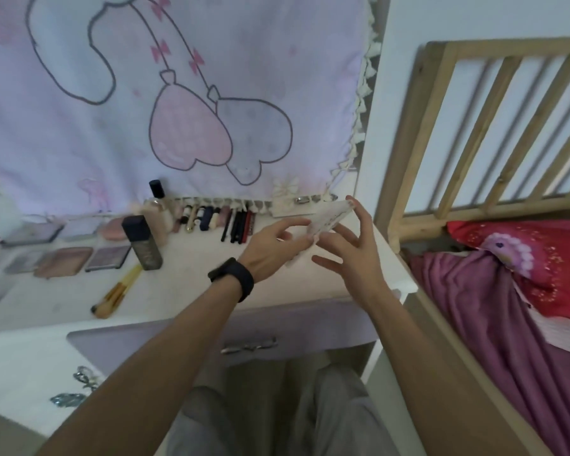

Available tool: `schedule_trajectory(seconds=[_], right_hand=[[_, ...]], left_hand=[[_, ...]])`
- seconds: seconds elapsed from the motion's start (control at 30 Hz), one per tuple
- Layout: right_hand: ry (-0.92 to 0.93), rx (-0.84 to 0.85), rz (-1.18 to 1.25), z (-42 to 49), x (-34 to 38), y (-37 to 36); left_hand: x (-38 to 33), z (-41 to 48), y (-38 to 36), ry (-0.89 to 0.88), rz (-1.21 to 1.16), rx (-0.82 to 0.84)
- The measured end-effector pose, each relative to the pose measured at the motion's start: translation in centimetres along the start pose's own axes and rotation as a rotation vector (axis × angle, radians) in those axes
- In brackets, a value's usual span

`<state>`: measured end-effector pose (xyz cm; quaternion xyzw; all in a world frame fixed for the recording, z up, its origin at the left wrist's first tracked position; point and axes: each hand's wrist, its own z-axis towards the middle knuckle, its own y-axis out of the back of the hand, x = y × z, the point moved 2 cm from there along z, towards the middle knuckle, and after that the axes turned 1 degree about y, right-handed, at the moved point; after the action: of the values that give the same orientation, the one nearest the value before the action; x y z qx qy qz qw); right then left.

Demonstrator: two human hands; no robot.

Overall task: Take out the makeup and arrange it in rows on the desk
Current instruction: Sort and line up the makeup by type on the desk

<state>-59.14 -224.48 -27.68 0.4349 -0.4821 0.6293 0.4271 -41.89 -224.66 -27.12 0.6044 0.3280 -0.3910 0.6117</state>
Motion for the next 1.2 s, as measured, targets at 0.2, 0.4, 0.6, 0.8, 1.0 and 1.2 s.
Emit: schedule_trajectory(seconds=[0.2, 0.4, 0.6, 0.8, 1.0, 1.2], right_hand=[[-0.078, 0.123, 0.072, 0.2, 0.0, 0.2], [-0.049, 0.04, 0.032, 1.1, -0.9, 0.6], [-0.014, -0.01, 0.016, 5.1, -2.4, 1.8], [0.006, -0.115, -0.037, 8.8, -6.0, 3.3], [-0.023, -0.11, -0.048, 9.5, -7.1, 4.1], [0.01, -0.019, -0.061, 10.2, -8.0, 4.3]], left_hand=[[-1.5, -0.8, 0.1, 0.03, -0.035, 0.123], [-1.0, 0.7, -0.8, 0.044, -0.052, 0.107], [0.7, 5.3, -2.4, 0.017, -0.106, 0.037], [3.5, 9.1, -4.5, -0.079, -0.1, -0.17], [5.3, 10.3, -5.5, -0.118, -0.153, -0.233], [6.1, 10.4, -4.9, -0.089, -0.229, -0.139]])
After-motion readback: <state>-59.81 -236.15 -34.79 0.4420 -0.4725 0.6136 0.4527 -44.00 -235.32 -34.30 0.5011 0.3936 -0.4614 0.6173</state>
